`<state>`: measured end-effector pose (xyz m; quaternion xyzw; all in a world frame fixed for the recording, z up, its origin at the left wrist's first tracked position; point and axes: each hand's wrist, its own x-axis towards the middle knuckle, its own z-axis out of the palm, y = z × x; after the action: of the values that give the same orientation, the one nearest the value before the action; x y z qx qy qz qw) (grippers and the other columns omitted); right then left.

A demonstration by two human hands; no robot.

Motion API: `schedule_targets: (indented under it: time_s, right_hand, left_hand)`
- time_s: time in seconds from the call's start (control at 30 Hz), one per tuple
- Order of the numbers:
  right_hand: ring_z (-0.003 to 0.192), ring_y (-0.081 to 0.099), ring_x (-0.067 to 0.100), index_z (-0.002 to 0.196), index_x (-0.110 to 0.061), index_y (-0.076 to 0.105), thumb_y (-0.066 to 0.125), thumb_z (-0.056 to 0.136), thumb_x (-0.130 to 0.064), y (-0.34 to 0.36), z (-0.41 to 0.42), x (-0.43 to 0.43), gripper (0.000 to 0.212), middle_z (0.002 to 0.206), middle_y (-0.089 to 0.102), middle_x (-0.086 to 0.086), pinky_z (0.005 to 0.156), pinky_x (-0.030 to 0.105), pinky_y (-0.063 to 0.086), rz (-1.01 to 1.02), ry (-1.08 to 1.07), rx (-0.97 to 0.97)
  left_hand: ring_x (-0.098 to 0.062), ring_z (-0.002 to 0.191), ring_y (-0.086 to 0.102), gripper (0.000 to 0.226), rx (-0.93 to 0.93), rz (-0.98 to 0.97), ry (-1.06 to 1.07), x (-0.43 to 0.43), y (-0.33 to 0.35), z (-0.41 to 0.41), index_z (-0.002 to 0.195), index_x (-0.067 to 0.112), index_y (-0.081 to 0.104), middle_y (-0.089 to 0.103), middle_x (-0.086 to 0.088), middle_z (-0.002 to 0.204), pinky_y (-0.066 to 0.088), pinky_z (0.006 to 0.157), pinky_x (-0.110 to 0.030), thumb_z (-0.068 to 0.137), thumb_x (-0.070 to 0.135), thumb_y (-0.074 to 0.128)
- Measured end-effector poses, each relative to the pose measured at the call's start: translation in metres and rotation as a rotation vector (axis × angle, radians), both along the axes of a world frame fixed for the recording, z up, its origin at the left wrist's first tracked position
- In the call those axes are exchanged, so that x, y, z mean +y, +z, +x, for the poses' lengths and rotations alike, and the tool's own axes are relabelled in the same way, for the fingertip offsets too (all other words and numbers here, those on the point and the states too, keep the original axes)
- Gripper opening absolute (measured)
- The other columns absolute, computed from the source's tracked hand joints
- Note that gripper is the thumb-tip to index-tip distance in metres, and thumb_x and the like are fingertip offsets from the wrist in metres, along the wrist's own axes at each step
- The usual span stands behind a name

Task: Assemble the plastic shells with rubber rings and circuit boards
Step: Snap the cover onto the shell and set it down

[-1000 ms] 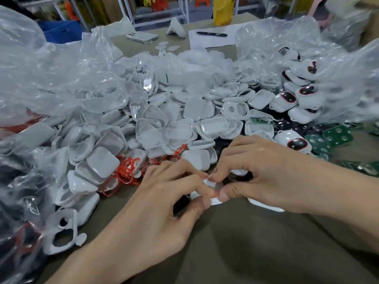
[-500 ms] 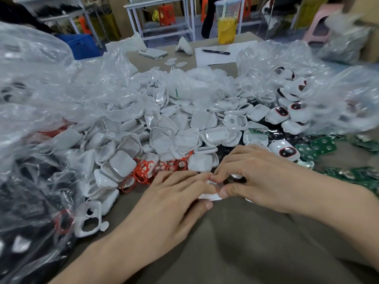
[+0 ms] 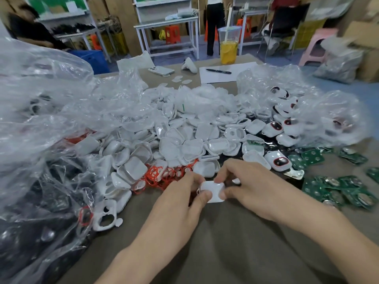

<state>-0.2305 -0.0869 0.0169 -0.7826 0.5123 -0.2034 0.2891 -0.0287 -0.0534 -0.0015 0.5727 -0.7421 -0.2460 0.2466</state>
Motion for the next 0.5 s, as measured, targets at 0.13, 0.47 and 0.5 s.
schedule_targets:
  time_s: [0.13, 0.47, 0.5]
  right_hand:
    - [0.09, 0.056, -0.013, 0.083, -0.036, 0.061, 0.074, 0.085, -0.017, -0.007, 0.011, 0.005, 0.022, 0.089, 0.065, -0.021, 0.072, 0.005, 0.039, 0.002, -0.137, -0.204]
    - [0.087, 0.063, -0.003, 0.082, -0.043, 0.072, 0.077, 0.083, -0.014, -0.005, 0.029, -0.005, 0.03, 0.089, 0.068, -0.015, 0.074, 0.007, 0.04, -0.049, -0.28, -0.571]
    - [0.087, 0.063, -0.004, 0.08, -0.045, 0.072, 0.077, 0.082, -0.013, -0.005, 0.03, -0.004, 0.032, 0.088, 0.067, -0.016, 0.074, 0.006, 0.04, -0.053, -0.278, -0.574]
  left_hand:
    - [0.01, 0.094, 0.055, 0.017, 0.123, -0.052, 0.006, 0.001, -0.003, 0.001, 0.101, 0.049, 0.047, 0.057, 0.037, 0.099, 0.038, 0.073, -0.006, 0.096, 0.038, 0.059]
    - [-0.015, 0.066, 0.066, 0.019, 0.583, -0.018, 0.081, -0.024, 0.002, -0.011, 0.101, 0.025, 0.055, 0.068, 0.0, 0.074, 0.05, 0.069, -0.016, 0.1, 0.006, 0.055]
    - [-0.013, 0.062, 0.065, 0.02, 0.591, -0.012, 0.088, -0.025, 0.0, -0.011, 0.101, 0.025, 0.055, 0.068, 0.002, 0.071, 0.048, 0.066, -0.014, 0.101, 0.005, 0.055]
